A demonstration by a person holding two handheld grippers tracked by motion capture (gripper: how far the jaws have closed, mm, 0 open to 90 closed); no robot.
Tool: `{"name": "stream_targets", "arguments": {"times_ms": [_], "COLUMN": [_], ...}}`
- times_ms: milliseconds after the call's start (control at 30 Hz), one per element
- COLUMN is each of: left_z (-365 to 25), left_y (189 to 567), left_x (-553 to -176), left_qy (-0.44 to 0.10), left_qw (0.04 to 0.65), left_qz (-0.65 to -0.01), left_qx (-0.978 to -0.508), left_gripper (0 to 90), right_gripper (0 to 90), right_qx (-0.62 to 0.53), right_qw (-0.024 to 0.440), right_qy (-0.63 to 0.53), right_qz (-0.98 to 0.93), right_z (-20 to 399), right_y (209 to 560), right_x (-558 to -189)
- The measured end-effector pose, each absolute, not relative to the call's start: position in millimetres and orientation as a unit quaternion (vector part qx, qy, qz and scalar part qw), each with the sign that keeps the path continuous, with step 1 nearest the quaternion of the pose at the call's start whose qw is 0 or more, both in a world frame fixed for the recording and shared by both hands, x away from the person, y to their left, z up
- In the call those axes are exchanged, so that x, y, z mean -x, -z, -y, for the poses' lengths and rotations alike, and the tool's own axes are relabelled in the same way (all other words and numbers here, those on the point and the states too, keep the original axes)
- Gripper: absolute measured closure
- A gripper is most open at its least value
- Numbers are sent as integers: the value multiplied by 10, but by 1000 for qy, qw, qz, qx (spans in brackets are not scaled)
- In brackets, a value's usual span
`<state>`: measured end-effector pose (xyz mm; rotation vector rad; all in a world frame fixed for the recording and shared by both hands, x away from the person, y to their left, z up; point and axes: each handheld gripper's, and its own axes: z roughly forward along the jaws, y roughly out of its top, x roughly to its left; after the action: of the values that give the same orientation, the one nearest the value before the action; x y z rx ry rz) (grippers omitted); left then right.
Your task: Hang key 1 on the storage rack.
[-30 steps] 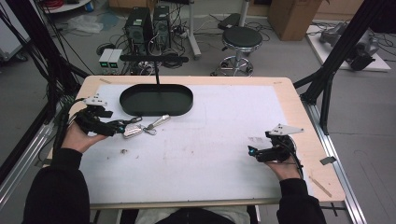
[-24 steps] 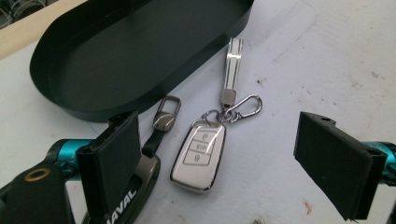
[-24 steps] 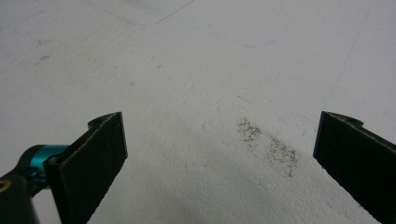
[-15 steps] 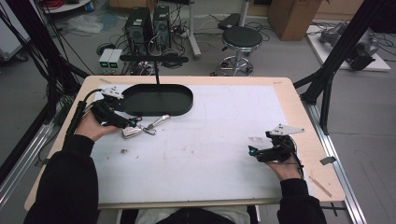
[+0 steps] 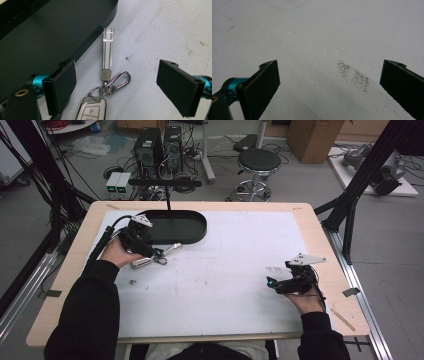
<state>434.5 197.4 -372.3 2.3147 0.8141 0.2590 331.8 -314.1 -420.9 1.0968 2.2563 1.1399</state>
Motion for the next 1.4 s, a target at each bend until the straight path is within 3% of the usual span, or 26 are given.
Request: {"name": "stream_targets", "arguments": {"times_ms": [1233, 1333, 1400], "left_z": [-1511, -1512, -1516], "left_y": [4241, 4253, 4244], "left_x": [-4738, -4748, -4753], "left_qy": [-30, -29, -34], "left_qw": [262, 264, 266], "left_qz": [-310, -312, -309], "left_qx": [-914, -912, -912], "left_gripper": [190, 203, 275], "right_gripper": [20, 20, 20], "right_qx": [-394, -395, -396], "right_qw": [196, 201, 201], "right_qy": [-403, -411, -411], "right_qz": [-803, -797, -796], "right_z": [3182, 3199, 3201], "right_y": [4219, 4204, 4202], "right_x": [-3320, -3317, -3315]}}
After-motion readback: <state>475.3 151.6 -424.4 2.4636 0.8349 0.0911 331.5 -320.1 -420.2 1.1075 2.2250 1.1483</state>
